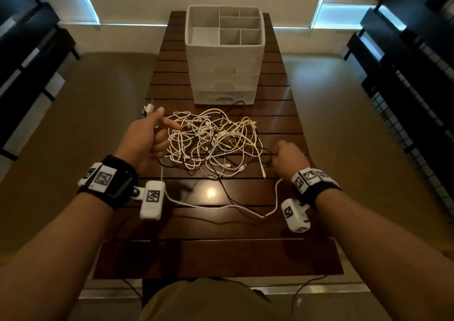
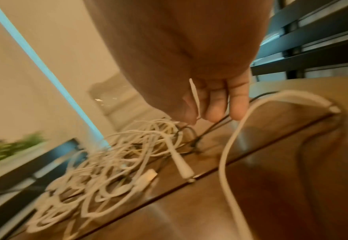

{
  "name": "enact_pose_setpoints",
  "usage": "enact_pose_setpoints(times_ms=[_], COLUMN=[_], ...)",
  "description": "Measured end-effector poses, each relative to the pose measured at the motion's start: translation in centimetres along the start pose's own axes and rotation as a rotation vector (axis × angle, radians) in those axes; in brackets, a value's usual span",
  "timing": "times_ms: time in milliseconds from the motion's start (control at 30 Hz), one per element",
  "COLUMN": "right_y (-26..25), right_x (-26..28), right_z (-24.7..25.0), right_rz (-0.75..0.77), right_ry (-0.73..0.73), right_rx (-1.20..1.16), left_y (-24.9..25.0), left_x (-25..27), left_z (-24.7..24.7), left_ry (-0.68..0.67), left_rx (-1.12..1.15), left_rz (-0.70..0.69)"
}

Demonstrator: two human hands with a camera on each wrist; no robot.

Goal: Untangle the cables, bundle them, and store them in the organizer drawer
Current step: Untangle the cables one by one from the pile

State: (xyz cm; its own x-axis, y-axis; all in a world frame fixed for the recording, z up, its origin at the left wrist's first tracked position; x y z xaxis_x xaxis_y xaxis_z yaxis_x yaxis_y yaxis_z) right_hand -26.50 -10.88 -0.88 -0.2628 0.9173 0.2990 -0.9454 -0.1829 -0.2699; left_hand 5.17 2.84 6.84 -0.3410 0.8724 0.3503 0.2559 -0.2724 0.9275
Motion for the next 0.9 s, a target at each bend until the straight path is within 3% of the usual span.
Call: enact_pose_setpoints(times_ms=[67,200,300,400,500,567,667,800,900], right_y=[2.4,4.1,3.6,3.6,3.6,2.7,-1.6,-11.0,-15.9], right_x=[-0.6,-0.9,-0.4,-0.1,0.1,0.3,0.9,3.6,5.2], right_z=[-0.2,-1.6,-1.5,-0.3,1.1,1.8,3.3,4.0,2.9], right_rz=[-0.072,-0.011,0.049,-0.018,-0.161,-0.162,0.136,0.647,0.746], right_ry=[-0.037,-0.086,0.069,0.257,0.216,0.235,0.197,-0.103,-0.278], right_rx=[0.008,0.020,-0.091,-0.128,-0.017,-0.127,-0.384,-0.399,-0.339], left_y=[0.1,-0.4,-0.5,-0.3,-0.1,0.1,0.7,1.4,1.6], left_x=[0.1,0.1,0.0,-0.1,-0.2,-0.1,0.3,0.8,1.1], left_z=[0.4,0.2,-0.5,-0.9,-1.2,-1.5,-2.4,-4.1,-5.0], left_ry=[0.015,0.020,0.013,-0.001,-0.010,-0.032,-0.083,-0.183,-0.265], left_rx=[0.006,0.006,0.017,0.076,0.162,0.215,0.269,0.314,0.420], left_rz=[-0.010,-0.005,0.002,0.009,0.009,0.009,-0.014,-0.035,-0.071])
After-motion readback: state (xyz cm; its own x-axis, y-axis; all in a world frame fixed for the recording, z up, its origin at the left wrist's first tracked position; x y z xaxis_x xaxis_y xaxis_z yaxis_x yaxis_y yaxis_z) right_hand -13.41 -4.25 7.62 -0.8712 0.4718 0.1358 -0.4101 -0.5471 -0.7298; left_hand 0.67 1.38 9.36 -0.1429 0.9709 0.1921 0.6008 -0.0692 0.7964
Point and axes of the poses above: each hand's wrist, its own x-axis away from the middle knuckle, its own z-axis out of the back of the hand, y = z × x, the point moved 1 cm from there along -x, towards the middle knuckle, and after that the axes turned 1 degree about z, right-handed, at the moved point
